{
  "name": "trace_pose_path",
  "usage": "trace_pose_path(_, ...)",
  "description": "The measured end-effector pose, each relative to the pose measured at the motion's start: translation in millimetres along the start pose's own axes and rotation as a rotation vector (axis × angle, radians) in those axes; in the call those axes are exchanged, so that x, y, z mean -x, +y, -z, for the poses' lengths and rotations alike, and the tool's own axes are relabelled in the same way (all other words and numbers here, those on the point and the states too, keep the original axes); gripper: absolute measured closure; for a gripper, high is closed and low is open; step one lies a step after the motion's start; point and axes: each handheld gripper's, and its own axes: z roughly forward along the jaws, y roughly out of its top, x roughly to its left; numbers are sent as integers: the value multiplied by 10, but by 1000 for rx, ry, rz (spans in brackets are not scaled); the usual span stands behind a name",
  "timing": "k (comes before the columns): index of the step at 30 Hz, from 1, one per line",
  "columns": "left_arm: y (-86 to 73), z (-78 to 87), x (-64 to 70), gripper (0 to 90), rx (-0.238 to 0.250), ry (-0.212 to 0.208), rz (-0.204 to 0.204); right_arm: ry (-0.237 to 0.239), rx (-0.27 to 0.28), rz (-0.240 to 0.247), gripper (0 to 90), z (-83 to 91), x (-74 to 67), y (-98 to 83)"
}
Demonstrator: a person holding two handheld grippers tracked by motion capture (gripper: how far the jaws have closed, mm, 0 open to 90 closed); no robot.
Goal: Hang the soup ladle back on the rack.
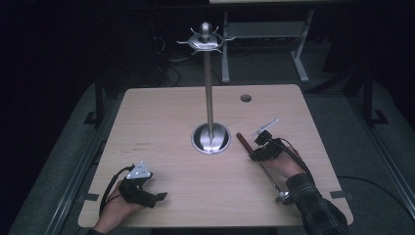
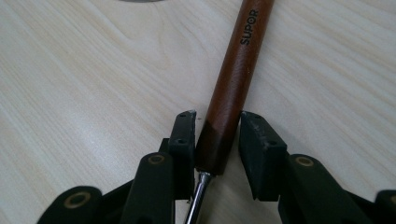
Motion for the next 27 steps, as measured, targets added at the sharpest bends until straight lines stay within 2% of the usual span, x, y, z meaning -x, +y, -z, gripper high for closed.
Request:
trace_pose_path(13,2,-1,3,50,-5,-2,-3,-39,-4,-7,674,-34,-38,3)
trace_pose_path(18,-1,1,-1,50,0,-1,0,-41,-7,-40,694,-25,-19,6)
trace_pose_path(27,1,-1,0,50,0,-1,1,-52,-29,-28,711,14,5,-33)
